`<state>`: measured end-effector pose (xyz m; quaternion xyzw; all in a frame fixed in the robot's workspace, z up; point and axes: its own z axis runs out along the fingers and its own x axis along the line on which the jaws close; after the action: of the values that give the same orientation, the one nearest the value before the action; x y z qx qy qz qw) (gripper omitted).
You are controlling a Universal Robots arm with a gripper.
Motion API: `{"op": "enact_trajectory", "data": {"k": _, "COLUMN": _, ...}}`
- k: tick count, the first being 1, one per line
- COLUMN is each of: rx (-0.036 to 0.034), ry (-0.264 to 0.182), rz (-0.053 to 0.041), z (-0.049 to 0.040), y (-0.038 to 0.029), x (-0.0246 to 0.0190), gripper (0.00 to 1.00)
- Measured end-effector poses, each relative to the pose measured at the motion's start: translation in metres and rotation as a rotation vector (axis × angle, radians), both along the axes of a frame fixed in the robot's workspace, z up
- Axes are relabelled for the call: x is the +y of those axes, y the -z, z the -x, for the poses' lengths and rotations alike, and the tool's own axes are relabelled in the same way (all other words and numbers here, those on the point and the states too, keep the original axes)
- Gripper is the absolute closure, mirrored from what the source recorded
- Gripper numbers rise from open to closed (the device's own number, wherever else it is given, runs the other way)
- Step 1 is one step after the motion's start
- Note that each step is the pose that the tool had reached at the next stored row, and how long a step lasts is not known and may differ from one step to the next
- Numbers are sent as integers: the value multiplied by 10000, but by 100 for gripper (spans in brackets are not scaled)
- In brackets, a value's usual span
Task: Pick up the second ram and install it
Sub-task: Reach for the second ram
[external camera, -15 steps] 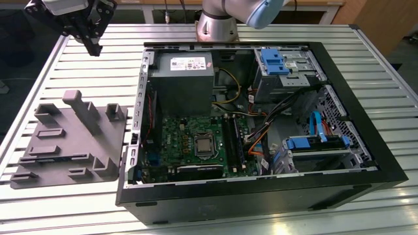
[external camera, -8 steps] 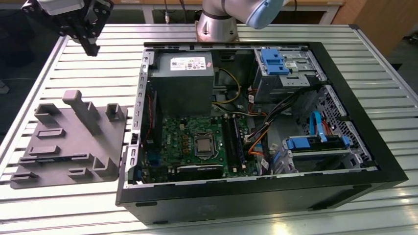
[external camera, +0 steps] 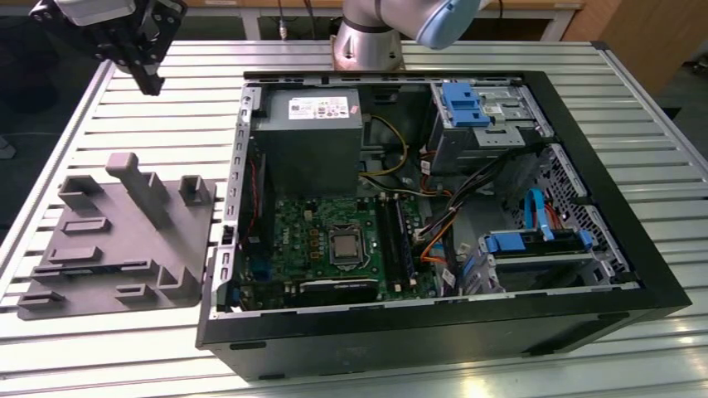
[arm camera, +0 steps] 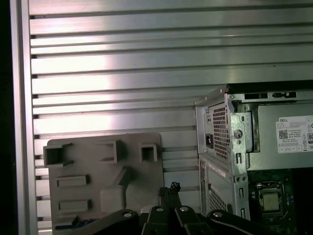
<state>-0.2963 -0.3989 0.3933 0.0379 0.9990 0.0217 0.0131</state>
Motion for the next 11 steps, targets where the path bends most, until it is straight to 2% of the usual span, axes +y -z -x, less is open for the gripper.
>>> {"op": "enact_trajectory", "data": {"k": 11, "rx": 0, "ry": 0, "rz": 0, "z": 86, "y": 0, "x": 0, "gripper": 89}}
